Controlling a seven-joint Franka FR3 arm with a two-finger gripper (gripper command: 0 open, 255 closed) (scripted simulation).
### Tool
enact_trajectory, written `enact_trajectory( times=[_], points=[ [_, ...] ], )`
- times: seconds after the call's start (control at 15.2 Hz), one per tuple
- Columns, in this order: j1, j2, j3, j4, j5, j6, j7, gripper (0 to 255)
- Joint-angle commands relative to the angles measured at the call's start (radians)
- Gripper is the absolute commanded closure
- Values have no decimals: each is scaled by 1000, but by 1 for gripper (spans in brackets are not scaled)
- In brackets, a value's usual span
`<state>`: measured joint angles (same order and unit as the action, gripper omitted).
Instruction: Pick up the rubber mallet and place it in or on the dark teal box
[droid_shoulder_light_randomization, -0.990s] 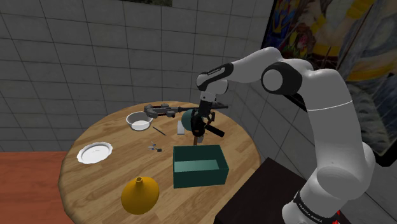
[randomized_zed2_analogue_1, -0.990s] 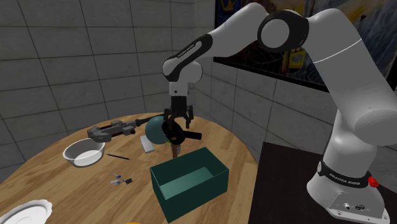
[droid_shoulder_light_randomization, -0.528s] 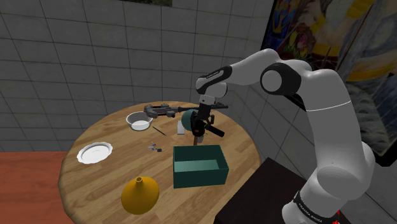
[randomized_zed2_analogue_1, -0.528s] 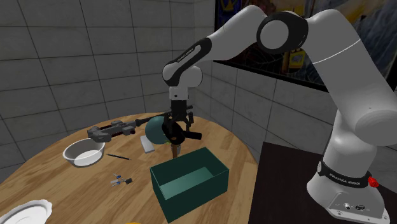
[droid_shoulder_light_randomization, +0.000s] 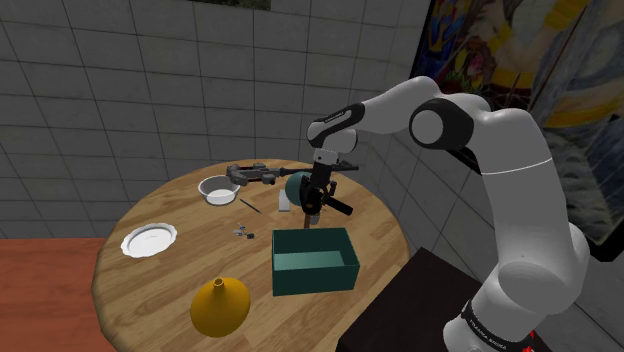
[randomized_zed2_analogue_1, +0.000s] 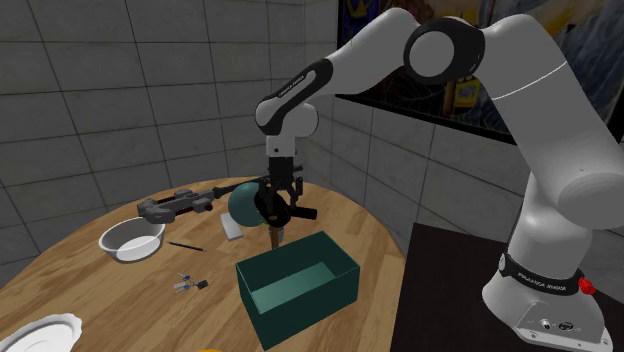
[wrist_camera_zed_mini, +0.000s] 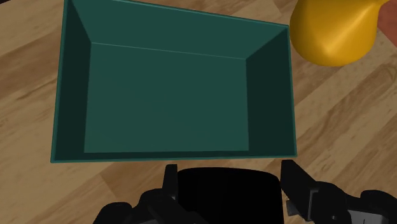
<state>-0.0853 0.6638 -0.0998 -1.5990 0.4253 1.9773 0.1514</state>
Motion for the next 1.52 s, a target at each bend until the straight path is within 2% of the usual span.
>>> enact_trajectory(
  times=[0.0, 0.26, 0.92, 0.99, 1.25, 1.45],
  points=[
    [0, 1, 0, -1, 0, 0, 0, 255],
    [0, 2, 0, 0, 0, 0, 0, 255],
    [3, -60, -7, 11, -15, -67, 27, 255],
    [3, -60, -7, 11, -15, -67, 27, 0],
    [-180, 151, 39, 198, 274, -190, 143, 0],
    [-302, 277, 89, 241, 479, -208, 233, 0]
  ],
)
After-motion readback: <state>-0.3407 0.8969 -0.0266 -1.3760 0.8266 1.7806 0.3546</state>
